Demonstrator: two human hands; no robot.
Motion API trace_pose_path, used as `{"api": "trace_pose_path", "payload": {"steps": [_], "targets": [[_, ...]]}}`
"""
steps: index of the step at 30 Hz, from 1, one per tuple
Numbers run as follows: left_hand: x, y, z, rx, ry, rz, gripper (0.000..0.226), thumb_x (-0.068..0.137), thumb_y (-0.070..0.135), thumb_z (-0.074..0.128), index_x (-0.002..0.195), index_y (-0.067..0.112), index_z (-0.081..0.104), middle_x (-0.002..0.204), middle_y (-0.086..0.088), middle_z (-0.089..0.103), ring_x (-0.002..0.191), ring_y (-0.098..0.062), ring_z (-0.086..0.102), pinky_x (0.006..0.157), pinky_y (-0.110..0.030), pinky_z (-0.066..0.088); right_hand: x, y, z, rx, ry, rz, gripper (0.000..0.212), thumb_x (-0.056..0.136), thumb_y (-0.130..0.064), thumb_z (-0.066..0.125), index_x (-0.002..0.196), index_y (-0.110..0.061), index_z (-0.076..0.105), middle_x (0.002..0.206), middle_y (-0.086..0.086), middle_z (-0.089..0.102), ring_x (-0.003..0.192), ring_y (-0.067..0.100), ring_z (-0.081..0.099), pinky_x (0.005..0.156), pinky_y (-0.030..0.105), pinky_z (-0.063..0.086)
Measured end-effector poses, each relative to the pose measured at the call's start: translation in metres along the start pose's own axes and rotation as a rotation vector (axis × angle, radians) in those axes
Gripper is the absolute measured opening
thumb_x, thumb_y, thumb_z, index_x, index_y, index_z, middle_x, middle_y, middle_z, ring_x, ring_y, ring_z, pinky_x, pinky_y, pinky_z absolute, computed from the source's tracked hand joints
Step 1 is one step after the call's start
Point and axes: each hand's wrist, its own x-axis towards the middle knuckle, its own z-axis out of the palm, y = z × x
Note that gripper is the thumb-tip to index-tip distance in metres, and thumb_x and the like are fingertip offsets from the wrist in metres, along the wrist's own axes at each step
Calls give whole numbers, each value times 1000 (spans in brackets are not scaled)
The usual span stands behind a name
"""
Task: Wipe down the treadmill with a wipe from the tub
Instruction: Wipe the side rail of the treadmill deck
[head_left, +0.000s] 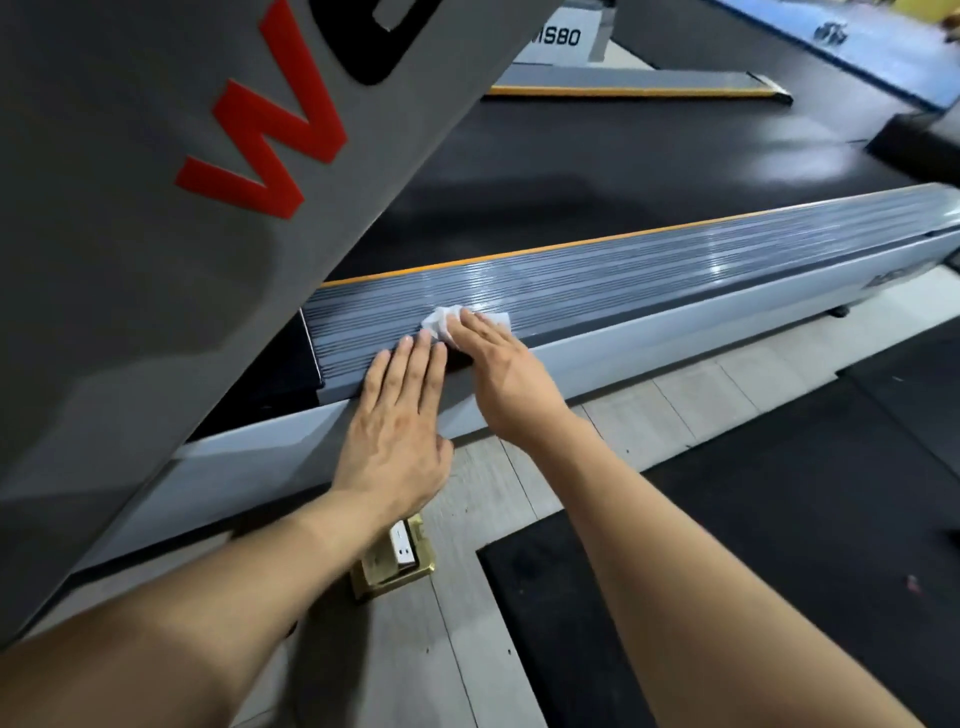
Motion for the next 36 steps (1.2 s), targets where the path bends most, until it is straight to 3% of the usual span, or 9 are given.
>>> {"api": "trace_pose_path", "payload": {"steps": [7,10,15,17,19,22,27,31,36], "targets": [[1,5,-6,17,-16,-28,89,90,42,31,161,5,-9,169,-17,-14,157,-30,-10,127,-49,1,6,3,-6,-42,-85,51,68,95,7,39,158,-15,30,166,6,25,155,19,17,125,25,14],[4,7,-5,-8,11,-49,87,88,42,27,162,5,0,170,-17,-5,158,-31,-3,127,-50,5,15,33,-18,-75,-55,34,64,92,0,32,153,-18,42,158,6,41,147,21,34,119,28,27],[4,9,-1,10,-6,-69,91,90,47,30,161,5,-9,169,-17,-14,157,-32,-9,127,-51,2,54,98,-54,-152,68,439,67,81,8,33,140,-16,51,136,8,51,129,29,46,98,40,43],[5,12,-3,32,-29,-83,93,92,48,35,160,4,-11,168,-18,-16,157,-33,-11,126,-52,1,68,67,-47,-84,-2,351,65,83,5,28,134,-22,57,133,5,56,124,24,48,108,36,42],[6,16,-7,45,-50,-100,93,93,50,37,160,7,-11,168,-19,-17,156,-33,-14,126,-52,-1,77,17,-24,37,-231,102,37,95,-8,51,128,-22,63,129,6,60,117,23,54,99,35,40],[7,18,-7,57,-60,-120,91,95,54,38,159,8,-8,168,-20,-13,155,-34,-16,126,-51,-4,86,-15,5,30,-332,-197,39,104,-21,49,141,-27,57,149,-2,53,135,16,49,114,33,35],[6,17,-8,20,-57,-126,88,86,48,13,161,8,-9,169,-15,-15,157,-30,-10,126,-51,0,110,76,-52,-202,-135,187,51,97,-5,40,145,-21,49,151,7,47,134,30,49,109,40,41],[7,20,-11,32,-70,-136,89,83,49,5,160,8,-15,167,-15,-21,156,-30,-15,126,-50,-4,97,134,-82,-205,-81,369,71,90,4,35,151,-32,42,163,-5,33,146,32,36,118,40,32],[10,27,-9,40,-33,-168,88,85,47,15,162,6,5,170,-17,1,158,-32,3,126,-53,7,60,57,-38,145,-102,-104,37,104,-15,43,133,-19,64,141,-2,60,133,13,51,114,19,32]]}}
